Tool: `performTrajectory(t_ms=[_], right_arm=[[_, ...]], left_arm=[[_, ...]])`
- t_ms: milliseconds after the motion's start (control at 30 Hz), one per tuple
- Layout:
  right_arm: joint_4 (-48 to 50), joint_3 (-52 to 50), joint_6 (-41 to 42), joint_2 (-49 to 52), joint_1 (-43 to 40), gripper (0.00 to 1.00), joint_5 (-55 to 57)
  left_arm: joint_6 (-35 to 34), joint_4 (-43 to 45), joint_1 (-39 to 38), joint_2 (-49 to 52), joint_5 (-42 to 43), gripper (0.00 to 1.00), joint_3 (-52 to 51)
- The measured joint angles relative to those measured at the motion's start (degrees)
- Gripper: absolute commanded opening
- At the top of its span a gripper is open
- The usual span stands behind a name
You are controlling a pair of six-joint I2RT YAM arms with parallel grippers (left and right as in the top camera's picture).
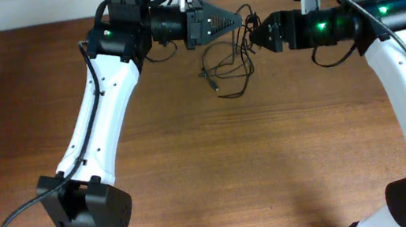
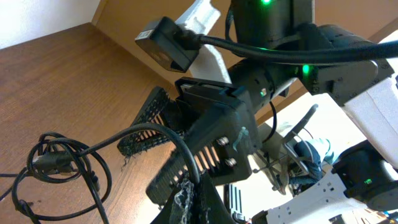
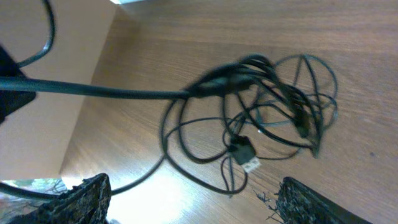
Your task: Untangle cables
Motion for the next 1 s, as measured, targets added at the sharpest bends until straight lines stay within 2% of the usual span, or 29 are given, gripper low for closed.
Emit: performTrajectory(t_ms=[100,133,233,267,300,367,433,533,567,700,800,900,967,1000], right_arm=[[2.4,0.1,2.4,0.0,2.1,0.8,5.3],[3.4,0.1,3.8,0.0,3.0,0.72,10.1],[5.5,0.2,6.2,2.0,3.9,0.32,17.3],[6.1,0.2,7.4,4.0,3.9,0.12,19.3],[6.3,0.2,8.3,4.9,3.9,0.04,20.2],[5.6,0.2,11.3,5.4,3.9,0.04,24.1],[2.0,0.3,14.6,5.4,2.7,0.04,28.1],[-1.8,0.3,16.0,5.4,0.4,0.04,30.3],[-2.1,0.3,16.1,5.4,0.1,0.04,30.7],[-2.4,0.0,16.1,5.4,0.0,0.04,31.2],[-1.0,-0.2,11.8,5.4,0.3,0.05,26.1],[-0.6,-0.2,8.9,5.4,3.6,0.06,21.8],[0.1,-0.2,8.3,5.4,5.7,0.06,21.4],[0.2,-0.3,8.2,5.4,5.9,0.07,21.0]], left_arm=[[-1.5,-0.2,-0.3,0.0,-0.2,0.0,0.0],[-2.2,-0.2,-0.5,0.0,0.2,0.0,0.0],[-5.7,0.9,-0.7,0.0,3.4,0.0,0.0],[-7.4,3.5,-0.6,0.0,5.4,0.0,0.0],[-8.5,5.1,-0.5,0.0,6.9,0.0,0.0],[-9.9,7.3,0.5,-0.1,9.2,0.0,0.0],[-11.5,8.5,4.8,-0.2,8.2,0.0,0.0],[-15.1,12.7,12.4,-2.8,-2.6,0.0,-0.2],[-16.2,15.8,16.5,-7.3,-7.3,0.0,-0.2],[-17.0,19.1,20.6,-23.8,-22.4,0.0,0.6],[-16.7,19.2,23.1,-30.2,-27.2,0.0,1.1],[-16.7,19.1,24.0,-29.8,-28.9,0.0,1.1],[-17.2,24.7,26.4,-29.4,-31.6,0.0,1.1],[-19.4,32.7,28.3,-29.2,-33.9,0.0,2.0]])
